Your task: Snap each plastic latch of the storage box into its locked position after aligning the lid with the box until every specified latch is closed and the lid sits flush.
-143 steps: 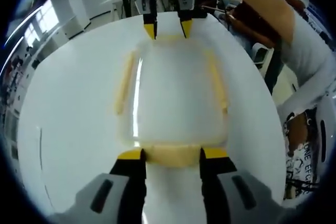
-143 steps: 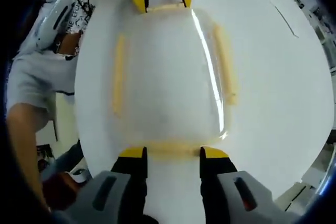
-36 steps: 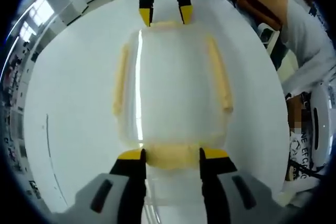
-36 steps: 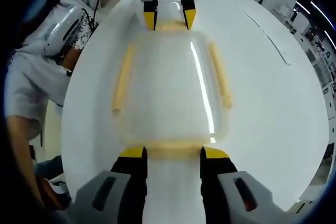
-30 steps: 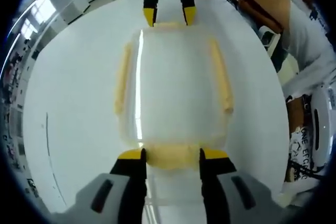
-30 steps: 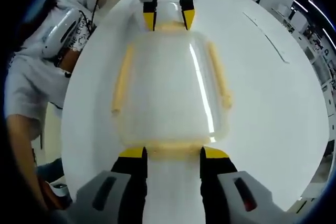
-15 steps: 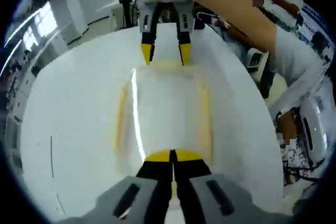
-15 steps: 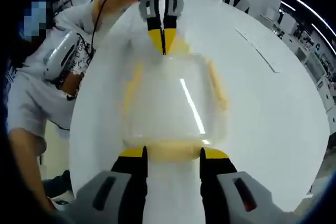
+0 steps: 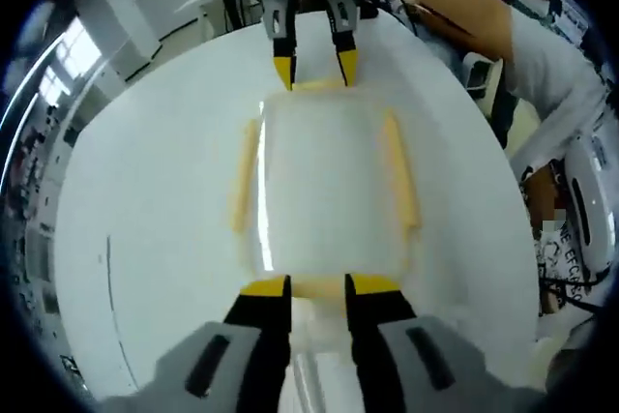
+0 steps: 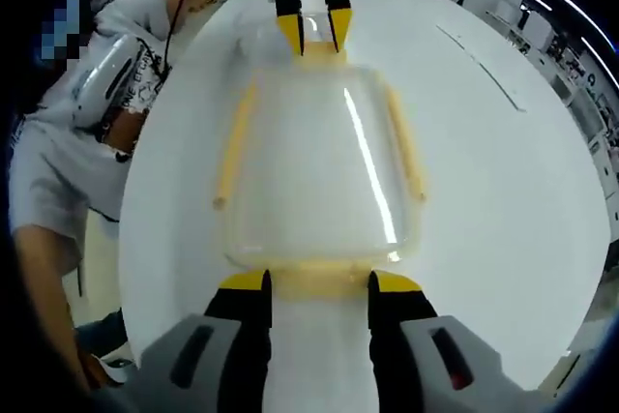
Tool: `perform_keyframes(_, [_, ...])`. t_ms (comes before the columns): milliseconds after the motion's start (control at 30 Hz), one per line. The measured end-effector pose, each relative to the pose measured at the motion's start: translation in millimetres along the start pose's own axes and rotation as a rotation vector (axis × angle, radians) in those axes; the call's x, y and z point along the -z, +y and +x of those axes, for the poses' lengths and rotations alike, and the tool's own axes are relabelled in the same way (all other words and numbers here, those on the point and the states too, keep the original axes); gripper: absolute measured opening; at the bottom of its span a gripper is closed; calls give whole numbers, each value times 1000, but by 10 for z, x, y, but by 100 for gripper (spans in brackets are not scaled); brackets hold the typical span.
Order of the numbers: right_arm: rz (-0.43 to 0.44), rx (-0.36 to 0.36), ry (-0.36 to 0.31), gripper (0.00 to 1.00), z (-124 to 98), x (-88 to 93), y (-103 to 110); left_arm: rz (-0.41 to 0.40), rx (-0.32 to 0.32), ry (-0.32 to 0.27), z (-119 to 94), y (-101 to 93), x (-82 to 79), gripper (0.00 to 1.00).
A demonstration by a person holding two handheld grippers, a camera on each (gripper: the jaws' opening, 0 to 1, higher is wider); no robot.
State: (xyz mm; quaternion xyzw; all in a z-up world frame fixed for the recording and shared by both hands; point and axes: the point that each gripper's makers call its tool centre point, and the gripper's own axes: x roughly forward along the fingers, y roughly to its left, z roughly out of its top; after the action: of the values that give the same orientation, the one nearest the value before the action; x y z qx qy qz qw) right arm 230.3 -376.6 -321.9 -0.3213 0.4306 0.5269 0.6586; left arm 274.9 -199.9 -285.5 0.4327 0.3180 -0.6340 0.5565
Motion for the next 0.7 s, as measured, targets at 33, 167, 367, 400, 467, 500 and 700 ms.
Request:
perform_keyframes(33, [4,-1,-6,38,1,-2,7,3,2,5,11,7,2,23])
perform_keyframes(167, [15,1,4,38,-15,42,46,23,9,31,21,-9,33,22])
perform_keyframes(367, [23,7,3,38,-58,93,87,28,10,87,159,25,89,21])
perform_keyframes(400, [25,8,17,38,-73,127,100,48,22,112,179,-1,107,21])
perform_keyframes(467, [24,12,40,38,-94,181,116,72,23,93,188,-3,32,21])
perform_keyframes(500, [25,11,48,38,-104,209,133,73,25,90,193,1,5,21])
perform_keyframes(700, [22,15,43,38,-133,267,148,78,32,79,178,8,27,49])
